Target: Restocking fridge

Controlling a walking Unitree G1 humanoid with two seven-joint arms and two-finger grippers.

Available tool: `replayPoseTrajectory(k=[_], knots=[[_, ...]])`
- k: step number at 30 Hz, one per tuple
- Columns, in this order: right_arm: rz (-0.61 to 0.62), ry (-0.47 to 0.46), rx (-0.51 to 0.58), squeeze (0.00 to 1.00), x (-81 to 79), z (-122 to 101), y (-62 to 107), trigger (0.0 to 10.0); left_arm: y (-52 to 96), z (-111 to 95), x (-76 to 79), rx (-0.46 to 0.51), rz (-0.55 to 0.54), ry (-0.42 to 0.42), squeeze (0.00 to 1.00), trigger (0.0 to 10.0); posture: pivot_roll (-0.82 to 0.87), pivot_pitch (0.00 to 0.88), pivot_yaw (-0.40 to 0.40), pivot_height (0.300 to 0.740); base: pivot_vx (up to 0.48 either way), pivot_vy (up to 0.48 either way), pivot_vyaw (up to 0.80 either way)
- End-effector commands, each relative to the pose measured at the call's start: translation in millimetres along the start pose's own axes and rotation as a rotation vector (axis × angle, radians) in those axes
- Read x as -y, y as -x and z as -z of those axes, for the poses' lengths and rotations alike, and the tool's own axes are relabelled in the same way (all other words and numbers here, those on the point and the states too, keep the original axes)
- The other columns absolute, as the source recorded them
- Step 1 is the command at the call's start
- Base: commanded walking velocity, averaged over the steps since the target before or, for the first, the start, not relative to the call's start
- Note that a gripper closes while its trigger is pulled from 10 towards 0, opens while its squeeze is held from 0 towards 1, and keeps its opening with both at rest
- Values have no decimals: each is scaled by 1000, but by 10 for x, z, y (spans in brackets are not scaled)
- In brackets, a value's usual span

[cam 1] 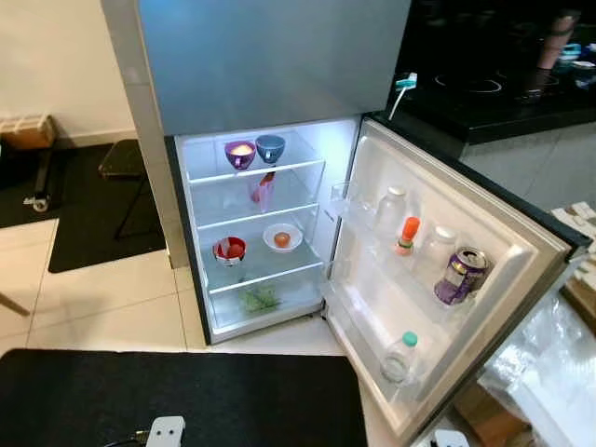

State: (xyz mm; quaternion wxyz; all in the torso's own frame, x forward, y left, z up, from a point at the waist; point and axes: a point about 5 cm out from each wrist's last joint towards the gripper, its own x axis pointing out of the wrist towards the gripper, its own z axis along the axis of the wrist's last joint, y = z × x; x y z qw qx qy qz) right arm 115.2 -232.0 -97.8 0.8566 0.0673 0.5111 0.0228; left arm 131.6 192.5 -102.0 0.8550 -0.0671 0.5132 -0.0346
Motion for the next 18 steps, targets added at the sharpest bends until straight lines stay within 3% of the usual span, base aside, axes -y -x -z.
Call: replayPoseTrajectory(k=[1,10,12,18], knots=[[6,4,15,0,29,-49,3,10000,3,118,52,-47,17,5,0,10000,21,0,-30,740,0,0,0],[64,-26,75,0,157,-162,36,10000,2,111,50,-45,15,17,0,10000,21,0,-30,740,0,0,0],[133,-79,189,0,314,-394,81,10000,3,111,47,-45,15,18,0,10000,21,0,-30,740,0,0,0],[290,-98,317,0,672,-730,250,10000,10,121,26,-50,12,12,0,10000,17,0,-26,740,0,0,0]])
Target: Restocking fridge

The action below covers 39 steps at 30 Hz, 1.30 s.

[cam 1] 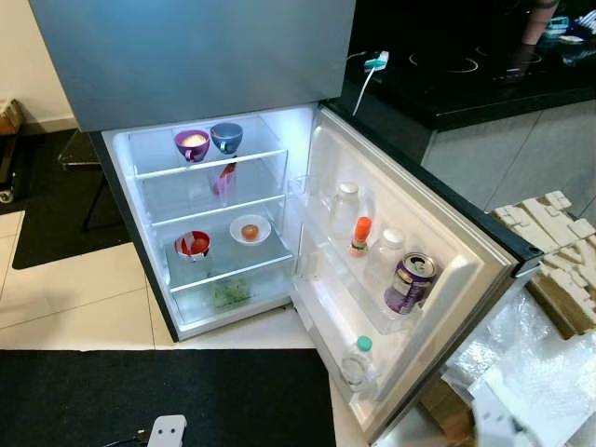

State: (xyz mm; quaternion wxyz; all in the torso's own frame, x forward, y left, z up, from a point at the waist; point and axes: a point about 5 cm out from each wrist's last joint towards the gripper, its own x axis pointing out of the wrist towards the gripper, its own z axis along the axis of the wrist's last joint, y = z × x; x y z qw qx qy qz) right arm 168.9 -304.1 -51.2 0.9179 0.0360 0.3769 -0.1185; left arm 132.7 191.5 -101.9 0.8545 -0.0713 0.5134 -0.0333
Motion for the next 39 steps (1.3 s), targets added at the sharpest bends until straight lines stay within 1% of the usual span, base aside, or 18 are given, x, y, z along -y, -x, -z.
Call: replayPoseTrajectory(k=[1,3,4,6,7,11,13,16,17,18,19,24,25,26,30,32,37,39], knots=[[31,-17,4,0,45,17,17,10000,16,130,14,-49,10,4,0,10000,17,0,-26,740,0,0,0],[98,-21,45,0,182,-102,28,10000,17,133,12,-49,9,5,0,10000,17,0,-28,740,0,0,0],[98,-21,45,0,182,-102,28,10000,17,133,12,-49,9,5,0,10000,17,0,-28,740,0,0,0],[174,-55,123,0,330,-298,39,10000,15,137,23,-49,11,5,0,10000,18,0,-28,740,0,0,0],[174,-55,123,0,330,-298,39,10000,15,137,23,-49,11,5,0,10000,18,0,-28,740,0,0,0],[278,-160,322,0,528,-778,68,10000,14,149,37,-51,16,9,0,10000,18,0,-28,740,0,0,0],[277,-223,399,0,554,-949,78,10000,14,153,38,-54,17,12,0,10000,18,0,-28,740,0,0,0],[258,-262,442,0,555,-1050,80,10000,15,157,36,-55,17,11,0,10000,18,0,-28,740,0,0,0],[213,-306,497,0,536,-1189,79,10000,17,161,31,-57,17,11,0,10000,22,0,-28,740,0,0,0],[71,-338,604,0,420,-1478,74,10000,22,167,22,-57,16,13,0,10000,23,0,-28,740,0,0,0],[17,-329,631,0,364,-1557,71,10000,22,170,21,-58,16,14,0,10000,23,0,-28,740,0,0,0],[-189,-283,670,0,121,-1690,44,10000,23,172,23,-58,18,15,0,10000,23,0,-30,740,0,0,0],[-230,-274,672,0,73,-1699,39,10000,22,172,24,-58,18,16,0,10000,23,0,-30,740,0,0,0],[-230,-274,672,0,73,-1699,39,10000,22,172,24,-58,18,16,0,10000,23,0,-30,740,0,0,0],[-451,-219,630,0,-193,-1611,5,10000,19,175,38,-60,24,16,0,10000,23,0,-30,740,0,0,0],[-483,-215,624,0,-226,-1596,4,10000,19,176,39,-60,25,16,0,10000,23,0,-30,740,0,0,0],[-808,-154,547,0,-542,-1462,31,10000,15,172,53,-59,30,15,0,10000,19,0,-31,740,0,0,0],[-987,-107,507,0,-764,-1402,76,10000,14,165,52,-57,30,16,0,10000,19,0,-33,740,0,0,0]])
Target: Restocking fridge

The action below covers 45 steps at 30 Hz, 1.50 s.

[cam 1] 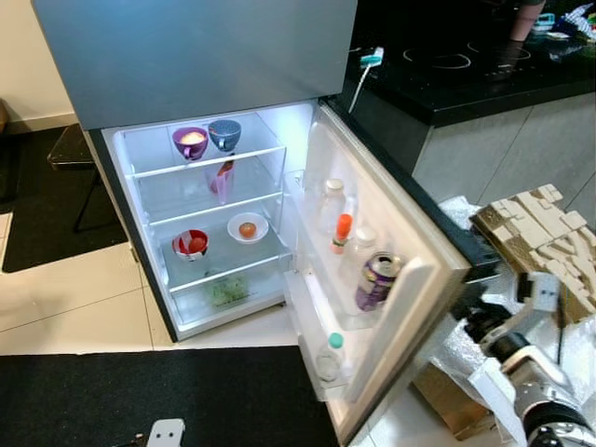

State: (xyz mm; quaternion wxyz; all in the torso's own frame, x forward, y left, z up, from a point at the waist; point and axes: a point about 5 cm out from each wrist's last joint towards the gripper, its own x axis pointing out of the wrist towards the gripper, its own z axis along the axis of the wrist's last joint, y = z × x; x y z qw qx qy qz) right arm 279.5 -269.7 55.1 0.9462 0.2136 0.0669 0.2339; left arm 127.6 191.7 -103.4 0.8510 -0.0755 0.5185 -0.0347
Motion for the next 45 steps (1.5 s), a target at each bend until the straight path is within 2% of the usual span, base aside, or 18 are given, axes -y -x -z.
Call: replayPoseTrajectory(k=[1,2,5,9,10,11,13,15,17,18,19,20,23,24,26,28,40,45], knots=[[-205,-37,-61,0,-229,137,-115,10000,1,112,56,-45,24,9,0,10000,19,0,-33,740,0,0,0],[-205,-37,-61,0,-229,137,-115,10000,1,112,56,-45,24,9,0,10000,19,0,-33,740,0,0,0],[-446,-69,-113,0,-570,244,-234,10000,2,113,55,-45,24,10,0,10000,19,0,-33,740,0,0,0],[-682,-109,-155,0,-987,319,-322,10000,1,115,60,-46,26,10,0,10000,19,0,-33,740,0,0,0],[-682,-109,-155,0,-987,319,-322,10000,1,115,60,-46,26,10,0,10000,19,0,-33,740,0,0,0],[-774,-117,-171,0,-1177,351,-348,10000,-1,117,65,-47,27,10,0,10000,19,0,-33,740,0,0,0],[-762,-119,-160,0,-1188,356,-380,10000,-1,115,67,-46,27,11,0,10000,19,0,-33,740,0,0,0],[-725,-117,-147,0,-1155,359,-411,10000,-3,113,70,-45,28,11,0,10000,22,0,-35,740,0,0,0],[-576,-66,-157,0,-976,427,-452,10000,-4,110,73,-44,28,11,0,10000,22,0,-35,740,0,0,0],[-576,-66,-157,0,-976,427,-452,10000,-4,110,73,-44,28,11,0,10000,22,0,-35,740,0,0,0],[-246,32,-235,0,-612,575,-382,10000,-5,111,77,-45,28,11,0,10000,21,0,-37,740,0,0,0],[-246,32,-235,0,-612,575,-382,10000,-5,111,77,-45,28,11,0,10000,21,0,-37,740,0,0,0],[-71,66,-321,0,-448,704,-233,10000,-2,123,71,-49,26,10,0,10000,21,0,-37,740,0,0,0],[-71,66,-321,0,-448,704,-233,10000,-2,123,71,-49,26,10,0,10000,21,0,-37,740,0,0,0],[34,86,-401,0,-364,824,-112,10000,-1,132,74,-52,25,9,0,10000,22,0,-41,740,0,0,0],[101,63,-449,0,-326,983,47,10000,-7,121,88,-49,29,9,0,10000,23,0,-41,740,0,0,0],[269,29,-567,0,-267,1349,416,10000,-4,101,65,-45,26,4,0,10000,25,0,-36,740,0,0,629],[407,-5,-645,0,-205,1493,702,10000,-2,111,63,-47,24,5,0,10000,29,0,-32,740,0,0,750]])
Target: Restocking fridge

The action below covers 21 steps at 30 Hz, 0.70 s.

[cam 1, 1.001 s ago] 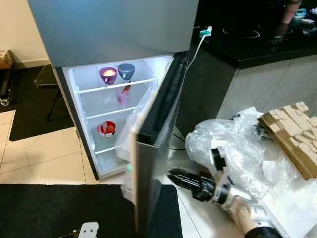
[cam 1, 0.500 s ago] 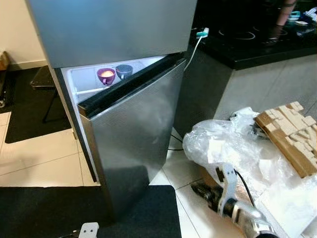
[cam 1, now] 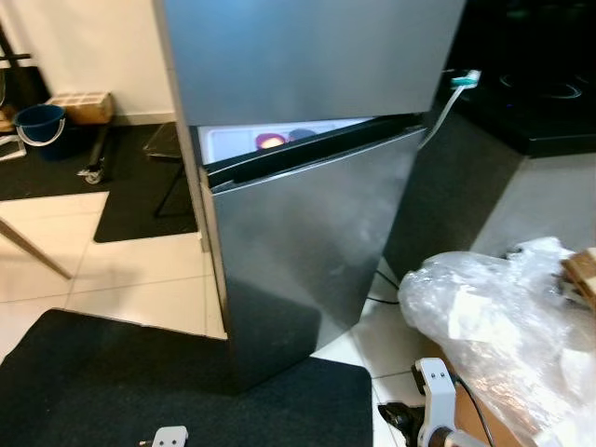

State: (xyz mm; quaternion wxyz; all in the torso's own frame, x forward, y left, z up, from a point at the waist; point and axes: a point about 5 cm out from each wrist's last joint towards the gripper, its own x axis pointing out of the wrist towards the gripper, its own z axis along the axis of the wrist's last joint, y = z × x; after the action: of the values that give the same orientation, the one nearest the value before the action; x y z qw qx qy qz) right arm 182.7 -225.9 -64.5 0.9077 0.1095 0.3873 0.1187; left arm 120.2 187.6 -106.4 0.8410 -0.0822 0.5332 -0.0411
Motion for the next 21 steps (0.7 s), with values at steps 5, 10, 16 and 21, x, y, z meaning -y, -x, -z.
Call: replayPoseTrajectory(k=[5,10,16,21], knots=[[135,-39,-104,0,145,294,149,10000,-13,11,48,-7,13,-5,0,10000,28,0,-34,740,0,0,750],[208,-51,-163,0,202,470,244,10000,-18,5,64,-6,19,-4,0,10000,28,0,-34,740,0,0,747],[239,-47,-195,0,218,554,287,10000,-26,-4,86,-5,25,2,0,10000,22,0,-36,740,0,0,745],[260,-41,-251,0,224,690,354,10000,-35,-23,108,4,23,10,0,10000,22,0,-41,740,0,0,744]])
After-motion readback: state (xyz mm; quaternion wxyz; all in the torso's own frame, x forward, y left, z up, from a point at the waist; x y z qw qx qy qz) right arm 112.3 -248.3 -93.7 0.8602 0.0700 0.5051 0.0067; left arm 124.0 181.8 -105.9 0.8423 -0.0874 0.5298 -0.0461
